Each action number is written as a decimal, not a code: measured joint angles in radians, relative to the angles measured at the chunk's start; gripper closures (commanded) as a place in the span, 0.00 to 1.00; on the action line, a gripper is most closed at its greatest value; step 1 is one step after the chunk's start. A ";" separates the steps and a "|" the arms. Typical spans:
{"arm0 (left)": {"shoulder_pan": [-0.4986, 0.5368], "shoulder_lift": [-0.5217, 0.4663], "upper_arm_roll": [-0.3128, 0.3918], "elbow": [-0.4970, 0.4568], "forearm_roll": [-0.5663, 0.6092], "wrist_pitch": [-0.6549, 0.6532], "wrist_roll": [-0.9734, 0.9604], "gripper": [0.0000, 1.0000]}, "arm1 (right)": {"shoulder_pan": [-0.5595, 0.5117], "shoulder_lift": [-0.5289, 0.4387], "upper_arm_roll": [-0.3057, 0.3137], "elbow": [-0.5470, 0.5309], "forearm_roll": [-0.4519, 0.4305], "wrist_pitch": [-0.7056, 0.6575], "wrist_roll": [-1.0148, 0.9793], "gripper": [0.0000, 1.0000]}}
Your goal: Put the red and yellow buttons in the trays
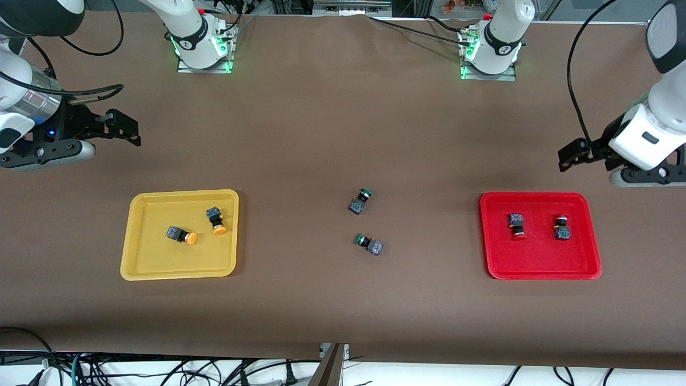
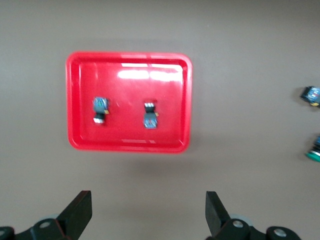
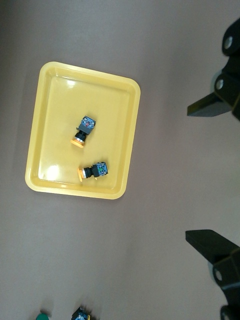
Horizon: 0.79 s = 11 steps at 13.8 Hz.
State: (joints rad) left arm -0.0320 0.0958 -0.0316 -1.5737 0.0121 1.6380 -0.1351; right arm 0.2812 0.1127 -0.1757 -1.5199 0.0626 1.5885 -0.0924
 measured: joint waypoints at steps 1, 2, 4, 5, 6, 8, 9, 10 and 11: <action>0.000 -0.011 0.000 0.001 -0.009 -0.022 -0.010 0.00 | 0.000 0.000 0.000 0.000 0.000 0.001 0.000 0.00; 0.000 -0.018 0.000 0.005 -0.013 -0.042 -0.015 0.00 | 0.000 0.000 0.001 0.000 0.000 0.001 0.000 0.00; 0.000 -0.023 0.001 0.023 -0.014 -0.080 -0.017 0.00 | 0.000 0.000 0.001 0.000 0.001 0.003 0.000 0.00; 0.000 -0.023 0.001 0.035 -0.014 -0.099 -0.017 0.00 | 0.000 0.000 0.001 0.000 0.001 0.006 0.000 0.00; 0.000 -0.023 0.001 0.043 -0.014 -0.113 -0.017 0.00 | 0.000 0.000 0.001 0.000 0.001 0.007 0.000 0.00; 0.000 -0.023 0.001 0.048 -0.014 -0.122 -0.021 0.00 | 0.000 0.000 0.002 0.000 0.002 0.008 0.000 0.00; 0.000 -0.022 0.001 0.048 -0.014 -0.123 -0.028 0.00 | 0.000 0.000 0.002 0.000 0.002 0.008 0.000 0.00; 0.000 -0.022 0.001 0.048 -0.016 -0.125 -0.040 0.00 | 0.000 0.000 0.002 0.000 0.002 0.008 0.000 0.00; 0.001 -0.021 0.001 0.048 -0.021 -0.125 -0.050 0.00 | 0.000 0.000 0.002 0.000 0.002 0.008 0.000 0.00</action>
State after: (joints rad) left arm -0.0306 0.0748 -0.0303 -1.5257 -0.0091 1.5129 -0.1856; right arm 0.2814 0.1125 -0.1739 -1.5199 0.0642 1.5966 -0.0924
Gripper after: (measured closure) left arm 0.000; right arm 0.000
